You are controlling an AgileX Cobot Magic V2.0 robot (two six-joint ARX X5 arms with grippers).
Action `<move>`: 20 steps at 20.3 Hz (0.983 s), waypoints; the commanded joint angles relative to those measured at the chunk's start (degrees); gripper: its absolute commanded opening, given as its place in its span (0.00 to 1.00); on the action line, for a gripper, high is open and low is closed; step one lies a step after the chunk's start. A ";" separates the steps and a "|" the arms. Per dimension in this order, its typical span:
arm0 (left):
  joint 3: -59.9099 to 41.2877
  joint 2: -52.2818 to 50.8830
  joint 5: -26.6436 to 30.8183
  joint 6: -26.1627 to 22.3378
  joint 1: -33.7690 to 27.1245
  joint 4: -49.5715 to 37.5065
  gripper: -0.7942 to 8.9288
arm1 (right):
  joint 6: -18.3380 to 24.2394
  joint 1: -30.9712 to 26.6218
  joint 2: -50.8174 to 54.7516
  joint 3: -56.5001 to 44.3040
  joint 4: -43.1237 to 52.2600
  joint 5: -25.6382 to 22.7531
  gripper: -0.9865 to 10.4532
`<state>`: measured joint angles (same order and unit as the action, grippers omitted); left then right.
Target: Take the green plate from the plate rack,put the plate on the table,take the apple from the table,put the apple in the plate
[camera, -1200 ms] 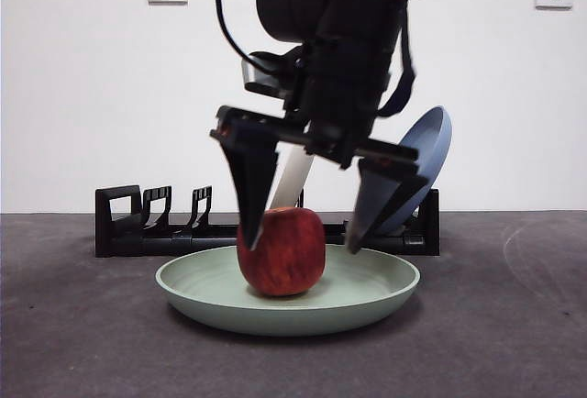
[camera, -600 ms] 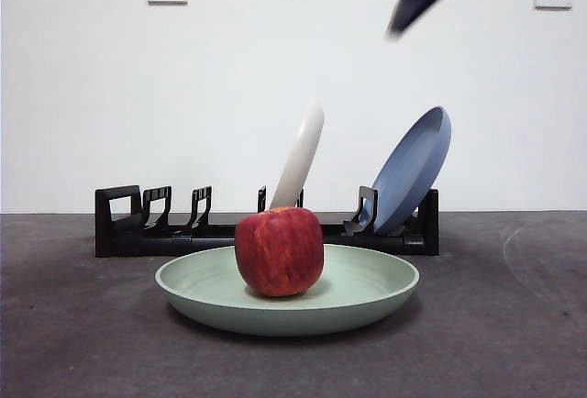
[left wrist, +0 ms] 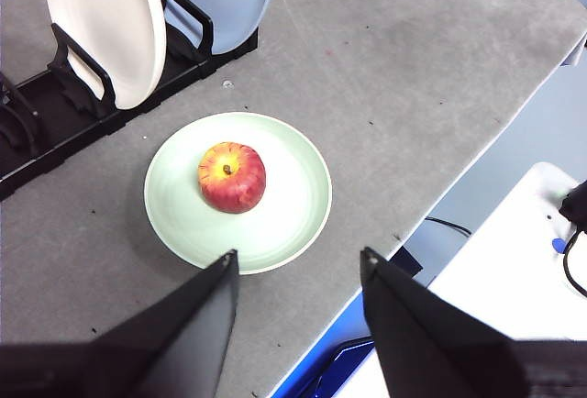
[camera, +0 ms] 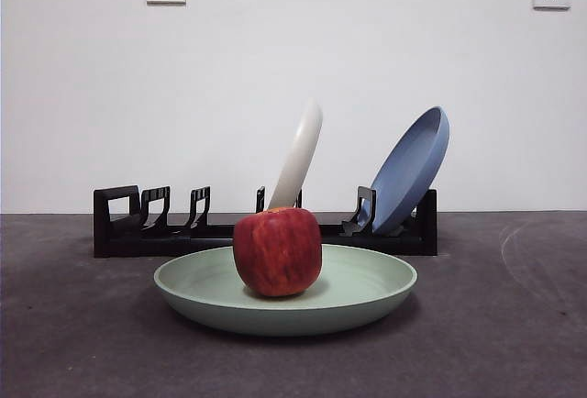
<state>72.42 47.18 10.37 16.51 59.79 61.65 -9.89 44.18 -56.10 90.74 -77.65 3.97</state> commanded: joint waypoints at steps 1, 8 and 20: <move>-0.22 -0.28 0.15 -0.50 -0.13 -0.92 0.31 | -1.11 0.11 0.52 -0.72 -1.46 0.59 0.60; -0.22 -0.39 -0.31 -0.24 -0.13 -1.46 0.31 | -1.07 0.13 0.48 -5.75 -1.49 3.52 0.40; -0.22 -0.31 -4.42 -0.70 -0.09 -1.31 0.07 | -0.57 0.11 0.48 -11.93 -1.46 3.06 0.08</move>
<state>72.42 47.03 6.22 16.51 59.79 60.73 -10.55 44.18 -55.70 79.26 -77.67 7.18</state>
